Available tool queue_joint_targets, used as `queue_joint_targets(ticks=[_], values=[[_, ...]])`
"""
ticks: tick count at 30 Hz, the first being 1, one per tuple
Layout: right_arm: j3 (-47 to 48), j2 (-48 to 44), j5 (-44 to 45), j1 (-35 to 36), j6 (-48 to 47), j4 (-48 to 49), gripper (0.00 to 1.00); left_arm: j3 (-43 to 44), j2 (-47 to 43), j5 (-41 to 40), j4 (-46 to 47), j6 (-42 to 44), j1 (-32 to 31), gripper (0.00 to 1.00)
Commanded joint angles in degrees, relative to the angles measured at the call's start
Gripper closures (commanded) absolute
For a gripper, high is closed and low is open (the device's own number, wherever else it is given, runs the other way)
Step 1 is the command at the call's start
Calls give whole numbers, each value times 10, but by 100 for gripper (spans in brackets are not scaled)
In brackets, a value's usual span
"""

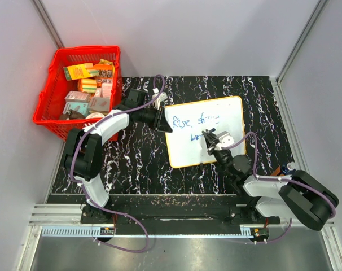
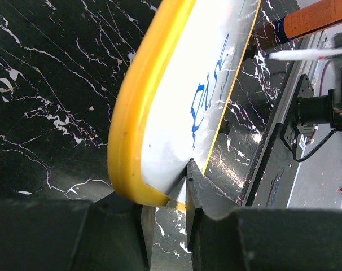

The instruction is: Write a sentence on the whiteboard

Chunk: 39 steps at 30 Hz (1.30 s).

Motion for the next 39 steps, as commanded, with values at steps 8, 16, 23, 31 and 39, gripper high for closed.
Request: queue_joint_targets(ticks=[8, 16, 23, 31, 39], values=[[-16, -3, -11, 4, 1, 138, 100, -9, 20, -190, 57, 127, 9, 100], [-14, -47, 2, 4, 38, 122, 100, -8, 22, -189, 57, 127, 9, 100], [-32, -13, -20, 4, -31, 134, 100, -13, 11, -196, 62, 129, 8, 100], [-31, 2, -52, 4, -65, 139, 100, -9, 5, -188, 61, 127, 9, 100], [-33, -3, -29, 4, -70, 139, 100, 23, 0, -193, 61, 110, 14, 100]])
